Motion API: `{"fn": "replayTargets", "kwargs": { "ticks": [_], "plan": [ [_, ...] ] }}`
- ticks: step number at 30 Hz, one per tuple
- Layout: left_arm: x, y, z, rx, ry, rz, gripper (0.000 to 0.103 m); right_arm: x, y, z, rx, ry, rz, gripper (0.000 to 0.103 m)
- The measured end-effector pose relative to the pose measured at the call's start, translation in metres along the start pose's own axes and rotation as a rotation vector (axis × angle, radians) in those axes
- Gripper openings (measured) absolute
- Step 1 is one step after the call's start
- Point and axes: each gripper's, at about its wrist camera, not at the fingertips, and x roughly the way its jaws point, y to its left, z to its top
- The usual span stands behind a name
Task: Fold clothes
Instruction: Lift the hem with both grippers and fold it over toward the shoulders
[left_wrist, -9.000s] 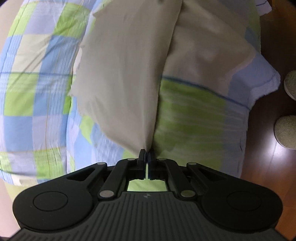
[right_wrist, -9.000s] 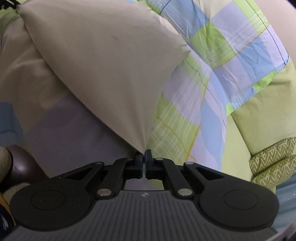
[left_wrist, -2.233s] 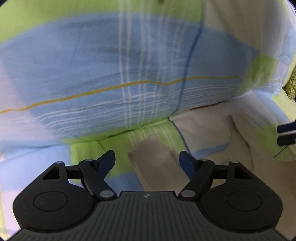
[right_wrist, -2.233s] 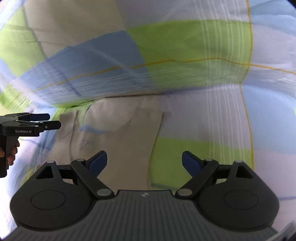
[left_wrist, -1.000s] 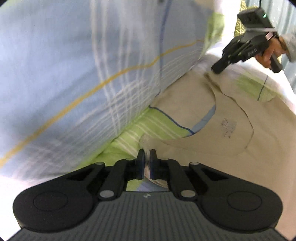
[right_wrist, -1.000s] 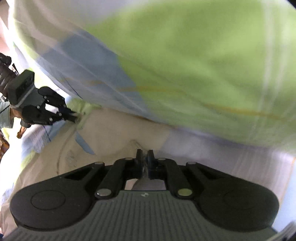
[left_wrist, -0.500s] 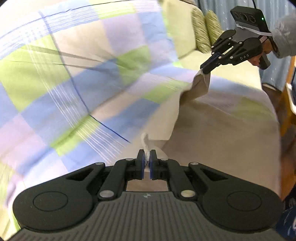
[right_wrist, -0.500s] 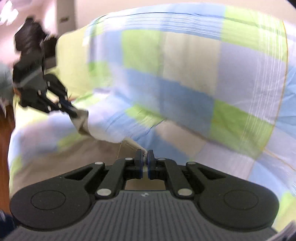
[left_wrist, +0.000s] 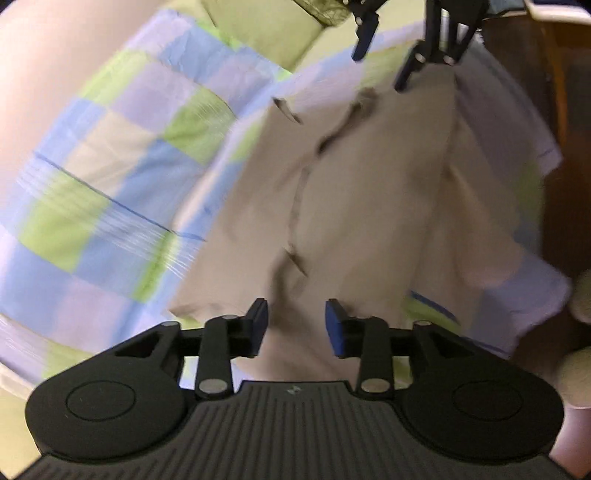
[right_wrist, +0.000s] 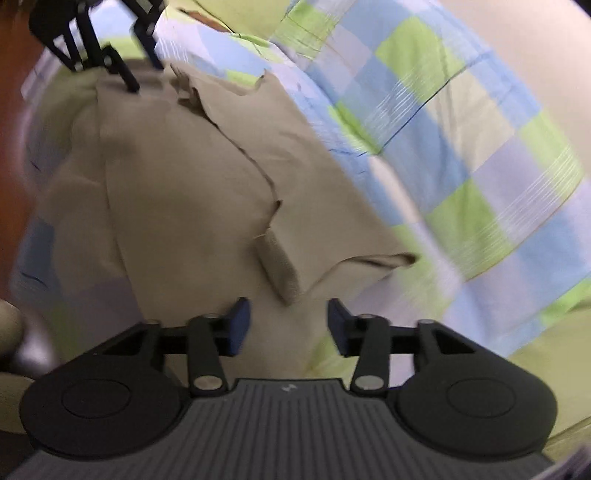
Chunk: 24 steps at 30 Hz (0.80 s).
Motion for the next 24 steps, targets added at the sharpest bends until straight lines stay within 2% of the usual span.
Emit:
{"fn": "replayTargets", "kwargs": {
  "ticks": [3,4,5,6,7,8,9,10,12,16,24],
  "plan": [
    [0.024,-0.007,0.007,0.075,0.045,0.015,0.048,0.008,0.009,0.006,-0.088,-0.006,-0.028,0.043],
    [0.031,-0.007,0.007,0.101,0.049,0.003,0.044,0.010,0.012,0.008,-0.104,-0.011,-0.035,0.043],
    [0.032,-0.005,0.008,0.091,0.050,-0.024,0.037,0.011,0.015,0.011,-0.120,-0.015,-0.043,0.041],
    [0.033,-0.003,0.008,0.080,0.051,-0.052,0.010,0.013,0.019,0.013,-0.135,-0.019,-0.050,0.037],
    [0.034,-0.002,0.009,0.070,0.051,-0.079,0.004,0.015,0.022,0.015,-0.151,-0.023,-0.057,0.020],
    [0.034,-0.001,0.009,0.057,0.053,-0.083,0.003,0.021,0.021,0.015,-0.148,-0.009,-0.029,0.002],
    [0.030,0.001,0.010,0.055,0.041,-0.082,0.003,0.029,0.021,0.017,-0.142,0.007,-0.007,0.000],
    [0.027,0.003,0.011,0.053,0.028,-0.081,0.003,0.036,0.020,0.019,-0.135,0.022,0.015,0.000],
    [0.018,0.004,0.013,0.055,0.014,-0.079,0.003,0.028,0.013,0.020,-0.115,-0.014,-0.001,0.000],
    [-0.008,-0.008,0.025,0.098,-0.002,-0.079,0.003,0.003,-0.003,0.017,-0.113,-0.022,-0.021,0.000],
    [-0.023,-0.043,0.025,0.099,0.013,-0.074,0.003,-0.020,0.025,0.013,-0.148,-0.017,0.049,0.000]
  ]
}}
